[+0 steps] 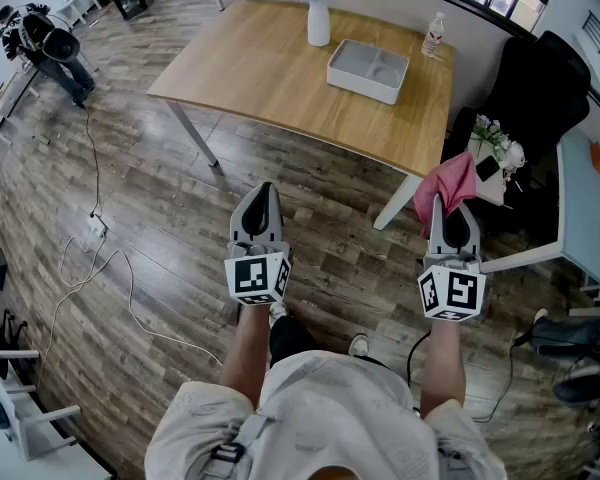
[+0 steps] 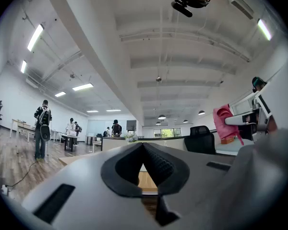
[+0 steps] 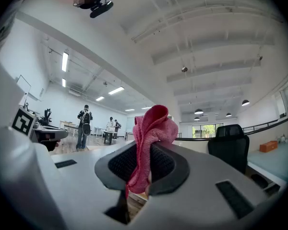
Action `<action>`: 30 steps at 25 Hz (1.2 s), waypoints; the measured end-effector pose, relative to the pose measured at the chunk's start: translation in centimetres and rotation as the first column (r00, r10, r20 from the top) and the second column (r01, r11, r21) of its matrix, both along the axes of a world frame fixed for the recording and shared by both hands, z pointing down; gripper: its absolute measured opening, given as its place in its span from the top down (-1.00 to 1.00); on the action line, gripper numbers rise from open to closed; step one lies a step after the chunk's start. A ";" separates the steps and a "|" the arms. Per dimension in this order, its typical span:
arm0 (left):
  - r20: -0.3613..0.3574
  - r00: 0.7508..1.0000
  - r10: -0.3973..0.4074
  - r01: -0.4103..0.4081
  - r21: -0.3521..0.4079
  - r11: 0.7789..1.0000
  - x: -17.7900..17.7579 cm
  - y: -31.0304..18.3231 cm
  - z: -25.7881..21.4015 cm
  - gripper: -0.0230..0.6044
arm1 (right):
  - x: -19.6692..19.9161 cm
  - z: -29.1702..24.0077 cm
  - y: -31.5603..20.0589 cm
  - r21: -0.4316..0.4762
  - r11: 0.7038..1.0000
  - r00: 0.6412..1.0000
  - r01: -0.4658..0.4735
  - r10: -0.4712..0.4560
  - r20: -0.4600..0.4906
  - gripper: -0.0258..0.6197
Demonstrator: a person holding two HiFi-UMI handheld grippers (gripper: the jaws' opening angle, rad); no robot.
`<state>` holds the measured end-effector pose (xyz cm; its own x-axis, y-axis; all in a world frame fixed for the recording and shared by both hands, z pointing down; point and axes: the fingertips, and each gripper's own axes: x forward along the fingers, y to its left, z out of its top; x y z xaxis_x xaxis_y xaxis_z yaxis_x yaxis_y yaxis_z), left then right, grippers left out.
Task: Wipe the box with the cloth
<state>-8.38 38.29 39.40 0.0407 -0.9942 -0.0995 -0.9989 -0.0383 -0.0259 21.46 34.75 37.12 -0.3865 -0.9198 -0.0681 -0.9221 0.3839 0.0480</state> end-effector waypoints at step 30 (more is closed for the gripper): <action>0.067 0.997 -0.047 0.046 0.016 0.999 15.7 5.3 -3.3 0.88 | 13.0 -0.9 3.6 0.030 0.995 0.996 0.092 -0.091 -0.011 0.71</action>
